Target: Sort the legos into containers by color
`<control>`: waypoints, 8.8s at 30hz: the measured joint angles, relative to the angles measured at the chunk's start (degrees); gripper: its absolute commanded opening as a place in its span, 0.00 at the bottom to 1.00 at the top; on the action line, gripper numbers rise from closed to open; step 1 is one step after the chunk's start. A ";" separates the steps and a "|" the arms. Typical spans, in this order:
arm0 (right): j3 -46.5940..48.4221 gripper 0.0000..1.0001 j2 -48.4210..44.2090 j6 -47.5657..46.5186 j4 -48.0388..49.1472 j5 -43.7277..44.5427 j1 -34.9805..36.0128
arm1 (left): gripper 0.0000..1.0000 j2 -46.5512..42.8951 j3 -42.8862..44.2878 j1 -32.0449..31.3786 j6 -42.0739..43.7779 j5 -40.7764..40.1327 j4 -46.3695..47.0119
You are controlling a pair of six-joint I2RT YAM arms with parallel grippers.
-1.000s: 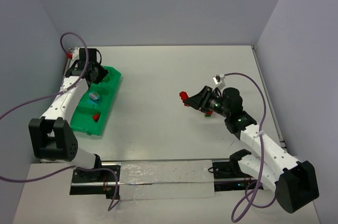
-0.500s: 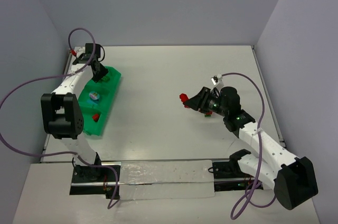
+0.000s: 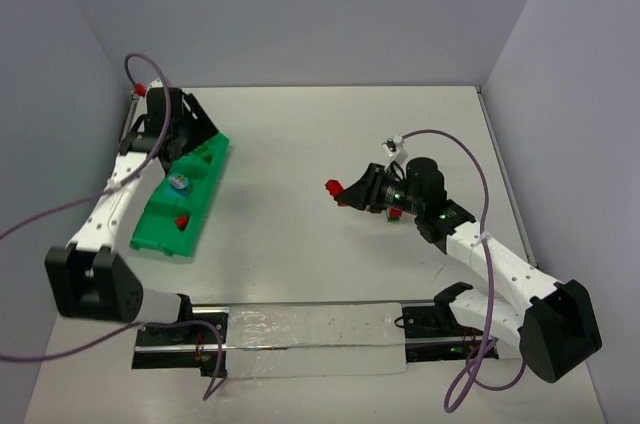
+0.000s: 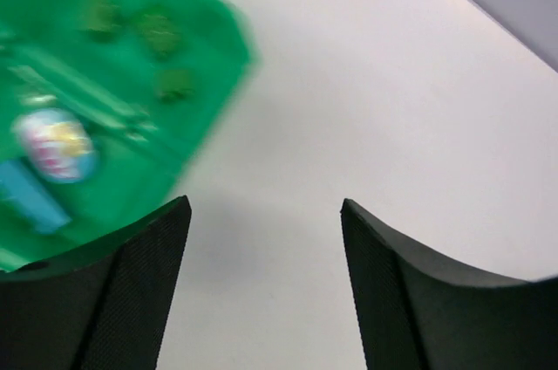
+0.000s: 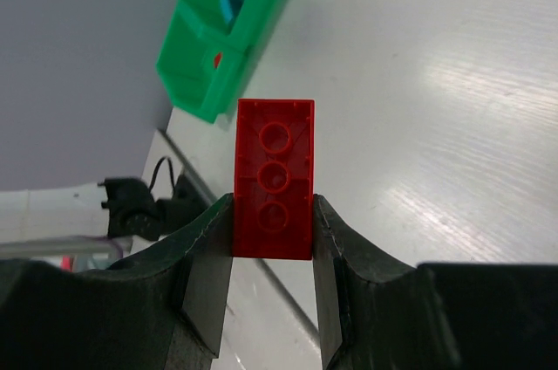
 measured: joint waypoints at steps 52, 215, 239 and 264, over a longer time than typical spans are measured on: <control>6.85 0.10 7.03 -1.82 14.78 -25.94 9.58 | 0.00 -13.59 -19.63 -21.17 10.47 73.12 26.19; 7.82 0.89 -19.32 -7.13 -34.79 42.93 -28.24 | 0.85 54.39 51.35 -57.10 -0.56 -7.58 -13.64; 6.85 0.88 -20.36 -8.34 -33.81 35.58 -28.24 | 0.00 37.61 25.80 -53.64 -0.64 -4.31 -6.08; -4.57 0.90 -14.69 -0.20 14.28 -29.14 -21.36 | 0.00 -10.55 -14.14 -31.66 -6.32 45.20 32.58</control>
